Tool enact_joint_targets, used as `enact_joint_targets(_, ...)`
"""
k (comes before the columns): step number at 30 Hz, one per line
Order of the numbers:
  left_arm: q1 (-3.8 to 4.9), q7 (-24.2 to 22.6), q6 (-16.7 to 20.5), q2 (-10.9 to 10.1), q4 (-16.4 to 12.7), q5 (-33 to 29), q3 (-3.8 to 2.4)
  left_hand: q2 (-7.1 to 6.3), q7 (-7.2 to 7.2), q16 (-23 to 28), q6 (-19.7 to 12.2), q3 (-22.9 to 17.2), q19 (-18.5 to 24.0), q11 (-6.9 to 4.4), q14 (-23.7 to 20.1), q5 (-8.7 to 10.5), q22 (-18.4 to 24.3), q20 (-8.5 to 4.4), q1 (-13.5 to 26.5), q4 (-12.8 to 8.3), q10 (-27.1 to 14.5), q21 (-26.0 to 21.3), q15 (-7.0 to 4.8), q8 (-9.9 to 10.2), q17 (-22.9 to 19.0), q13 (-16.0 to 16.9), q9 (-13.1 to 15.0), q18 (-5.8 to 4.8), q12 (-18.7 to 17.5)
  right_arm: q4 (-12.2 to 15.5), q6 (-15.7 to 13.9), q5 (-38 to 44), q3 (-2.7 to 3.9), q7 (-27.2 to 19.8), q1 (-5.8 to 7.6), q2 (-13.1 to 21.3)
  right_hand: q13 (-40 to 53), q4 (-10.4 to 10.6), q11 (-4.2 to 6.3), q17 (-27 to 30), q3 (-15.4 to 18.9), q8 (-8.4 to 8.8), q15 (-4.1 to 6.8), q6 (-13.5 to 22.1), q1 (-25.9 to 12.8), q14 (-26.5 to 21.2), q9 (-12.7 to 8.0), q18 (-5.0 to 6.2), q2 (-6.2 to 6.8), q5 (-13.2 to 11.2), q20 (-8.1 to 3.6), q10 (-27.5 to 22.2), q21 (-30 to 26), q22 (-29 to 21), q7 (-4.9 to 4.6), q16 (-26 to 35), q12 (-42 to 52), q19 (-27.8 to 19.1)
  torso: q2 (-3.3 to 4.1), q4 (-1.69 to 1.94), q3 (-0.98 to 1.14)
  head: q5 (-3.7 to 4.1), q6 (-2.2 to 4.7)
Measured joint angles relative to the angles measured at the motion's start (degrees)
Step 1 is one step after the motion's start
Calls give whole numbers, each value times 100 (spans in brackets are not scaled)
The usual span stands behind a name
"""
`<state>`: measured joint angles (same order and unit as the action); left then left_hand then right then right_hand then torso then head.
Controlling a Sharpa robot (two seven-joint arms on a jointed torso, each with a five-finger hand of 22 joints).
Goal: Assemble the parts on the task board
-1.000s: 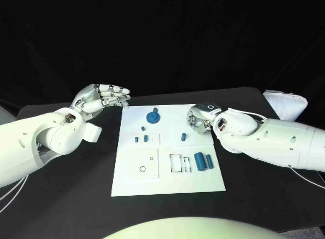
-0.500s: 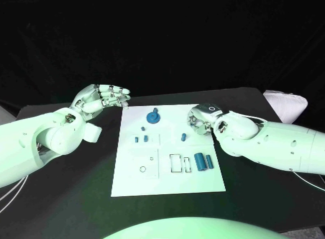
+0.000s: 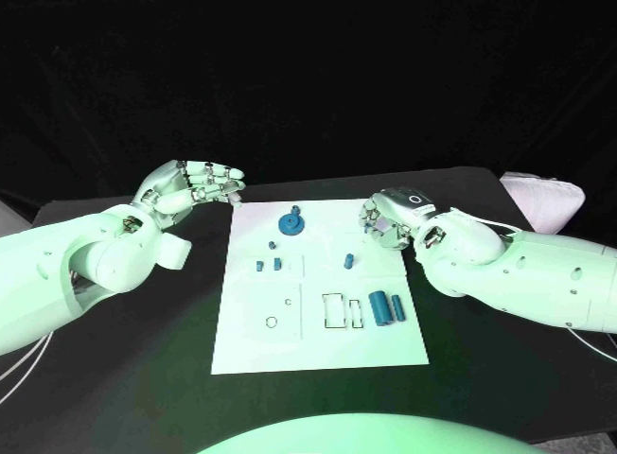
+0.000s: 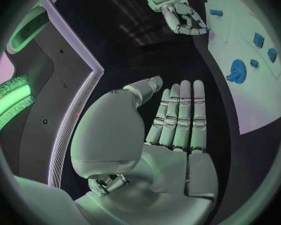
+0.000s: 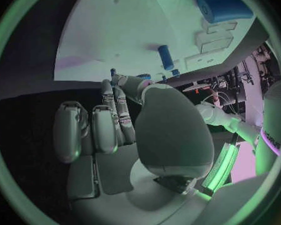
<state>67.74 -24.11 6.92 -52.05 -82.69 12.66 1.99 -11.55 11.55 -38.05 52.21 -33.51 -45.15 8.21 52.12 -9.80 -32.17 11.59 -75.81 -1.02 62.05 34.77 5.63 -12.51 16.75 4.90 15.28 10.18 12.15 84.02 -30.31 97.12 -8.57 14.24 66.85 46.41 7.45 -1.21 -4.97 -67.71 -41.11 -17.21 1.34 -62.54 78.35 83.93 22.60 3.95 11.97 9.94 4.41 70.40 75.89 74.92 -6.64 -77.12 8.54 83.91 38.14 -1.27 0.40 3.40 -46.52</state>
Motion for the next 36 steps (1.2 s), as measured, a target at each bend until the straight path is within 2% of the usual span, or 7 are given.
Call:
enact_joint_targets(5,0,15,25,4,30,0,0,0,0,0,0,0,0,0,0,0,0,0,0,0,0,0,0,0,0,0,-5,-1,0,255,-170,-113,24,-58,27,163,1,1,0,0,1,5,0,0,0,0,-1,0,0,-11,0,0,31,0,0,0,21,0,-2,1,-3,-3,8)
enact_joint_targets(12,0,21,52,26,43,-11,0,0,0,0,0,0,0,0,0,0,5,0,0,0,0,0,0,0,0,0,-5,0,0,779,-364,-308,36,-183,24,243,1,-1,0,0,0,6,0,1,0,0,-7,0,1,-12,0,0,31,-1,1,0,21,0,-3,-3,-4,-80,34)
enact_joint_targets(16,0,21,61,49,42,-27,0,0,0,0,0,0,0,0,0,0,5,0,0,0,0,0,0,0,0,1,-5,0,0,1031,-426,-374,36,-255,-24,165,1,-15,0,0,-14,6,0,1,0,0,-8,0,1,-21,0,0,31,-1,1,0,21,0,-7,-3,-5,-144,30)
enact_joint_targets(21,0,21,68,71,38,-53,0,0,21,25,-21,0,0,0,21,0,5,0,0,0,0,0,21,0,0,1,-11,0,-23,1250,-456,-381,16,-319,-136,-14,1,-16,0,10,-15,11,-1,2,-1,0,-4,0,1,-22,0,0,31,2,2,0,21,0,-12,-1,-17,-291,-3)
enact_joint_targets(27,-1,20,75,103,37,-77,2,0,21,24,-21,9,0,0,21,0,4,0,0,-9,0,-22,21,0,0,1,-11,0,-23,1263,-443,-337,-31,-363,-309,-295,1,-16,0,10,-15,-8,-1,-9,-9,0,-2,0,-7,-32,0,0,31,3,-10,0,21,0,-13,2,-24,-478,-29)
enact_joint_targets(36,-1,18,89,132,37,-98,2,0,20,24,-21,16,0,0,21,0,6,-1,0,-16,0,-23,21,0,0,-4,-10,0,-23,1112,-347,-266,-69,-380,-570,-674,0,-16,1,37,-14,-5,-1,-9,-31,1,-5,0,-28,-34,0,0,31,3,-10,0,20,0,-4,13,-27,-586,-64)
